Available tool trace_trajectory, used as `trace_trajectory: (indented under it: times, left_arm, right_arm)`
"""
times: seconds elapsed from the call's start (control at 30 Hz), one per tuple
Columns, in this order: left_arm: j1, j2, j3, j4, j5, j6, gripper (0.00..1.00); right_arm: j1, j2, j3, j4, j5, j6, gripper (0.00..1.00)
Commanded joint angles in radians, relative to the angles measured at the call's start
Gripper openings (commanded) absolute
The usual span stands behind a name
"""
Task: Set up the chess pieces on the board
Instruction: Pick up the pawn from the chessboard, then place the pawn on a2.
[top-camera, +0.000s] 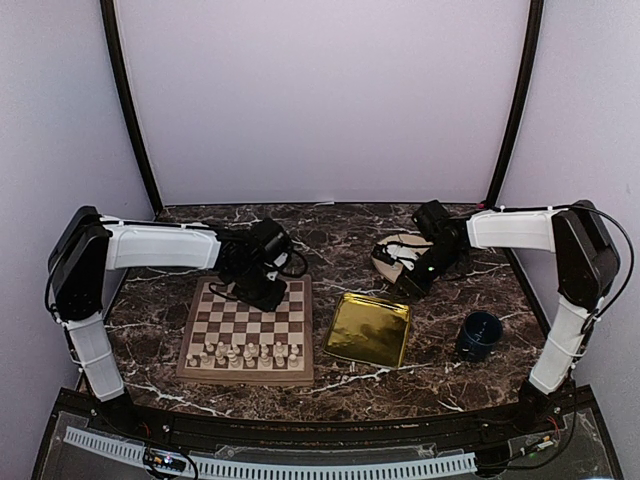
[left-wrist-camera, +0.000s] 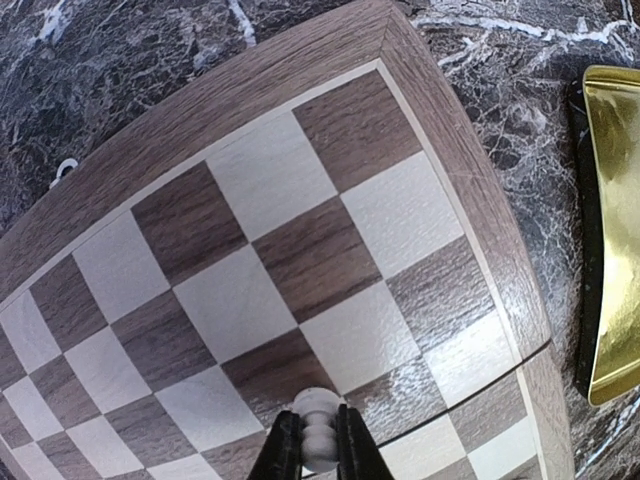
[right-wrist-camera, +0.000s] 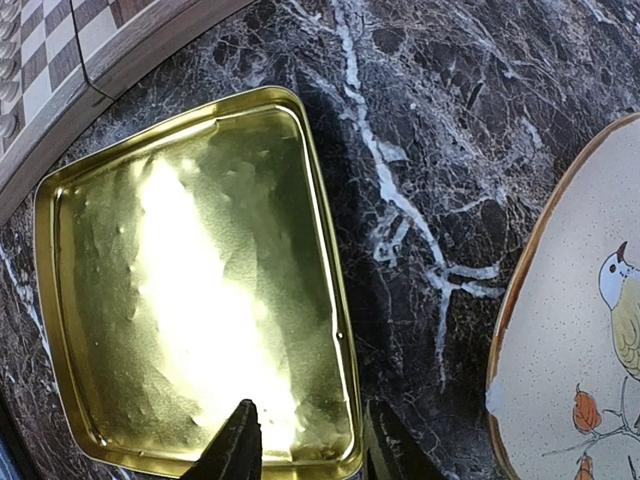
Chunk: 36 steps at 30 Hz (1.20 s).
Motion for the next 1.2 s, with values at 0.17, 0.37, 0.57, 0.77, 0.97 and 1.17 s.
trace_trajectory:
  times: [0.17,0.37,0.57,0.77,0.97,1.17]
  left_arm:
    - [0.011,-0.218,-0.102,-0.184,-0.073,-0.046,0.06]
    - [0.02,-0.356,-0.222,-0.244,-0.095,-0.109,0.07]
    - [0.043,-0.462,-0.319,-0.266,-0.097,-0.152,0.07]
    - [0.081,-0.539,-0.395,-0.278,-0.077,-0.182,0.07]
    - [0.135,-0.58,-0.435,-0.283,-0.058,-0.206,0.08]
    - [0.154,-0.56,-0.463,-0.298,-0.015,-0.223,0.09]
  right_arm:
    - [-0.005,0.013,0.011,-0.008,-0.025,-0.009,0.36]
    - [-0.003,0.018,0.015,-0.015,-0.032,-0.01,0.36]
    - [-0.003,0.014,0.02,-0.019,-0.039,-0.012,0.36]
    - [-0.002,0.011,0.018,-0.02,-0.039,-0.011,0.36]
    - [-0.001,0.012,0.018,-0.022,-0.042,-0.013,0.36]
    - [-0.002,0.013,0.018,-0.023,-0.044,-0.015,0.36]
